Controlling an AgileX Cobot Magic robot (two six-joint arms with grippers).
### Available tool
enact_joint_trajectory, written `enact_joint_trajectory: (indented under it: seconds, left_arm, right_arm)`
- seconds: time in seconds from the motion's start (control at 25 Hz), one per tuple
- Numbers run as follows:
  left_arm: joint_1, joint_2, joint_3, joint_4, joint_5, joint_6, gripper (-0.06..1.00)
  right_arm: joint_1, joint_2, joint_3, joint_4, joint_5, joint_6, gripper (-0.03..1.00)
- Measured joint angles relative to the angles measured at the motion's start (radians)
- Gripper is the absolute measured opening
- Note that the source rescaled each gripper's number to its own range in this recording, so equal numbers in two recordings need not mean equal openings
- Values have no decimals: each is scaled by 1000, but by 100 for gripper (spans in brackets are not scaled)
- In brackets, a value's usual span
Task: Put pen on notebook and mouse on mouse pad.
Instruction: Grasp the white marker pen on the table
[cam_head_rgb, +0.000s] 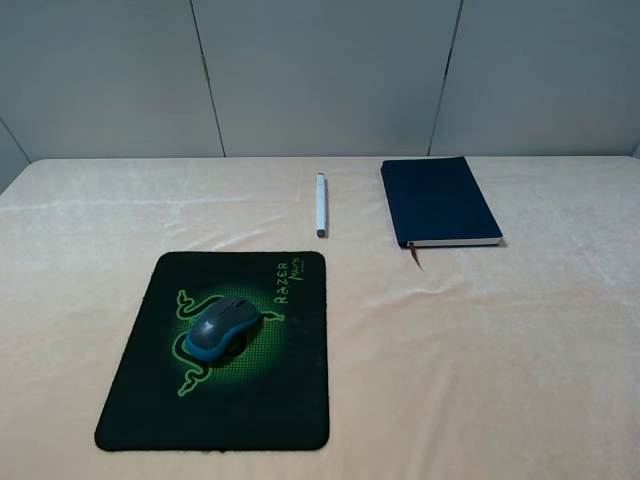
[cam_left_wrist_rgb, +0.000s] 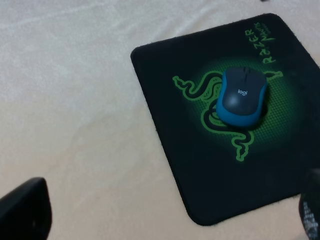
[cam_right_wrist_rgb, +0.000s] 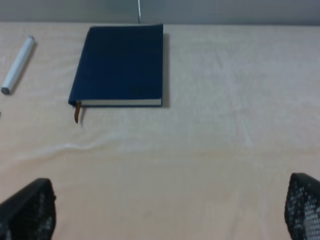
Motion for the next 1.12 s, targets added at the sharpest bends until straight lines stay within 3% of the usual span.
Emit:
enact_joint_trajectory:
  seconds: [0.44, 1.12]
  left_arm:
    - [0, 0, 0, 0, 0, 0, 100]
    - [0, 0, 0, 0, 0, 0, 100]
  right_arm:
    - [13, 479, -325, 35, -16, -67, 100]
    - [350, 1138, -645, 5, -24, -80, 100]
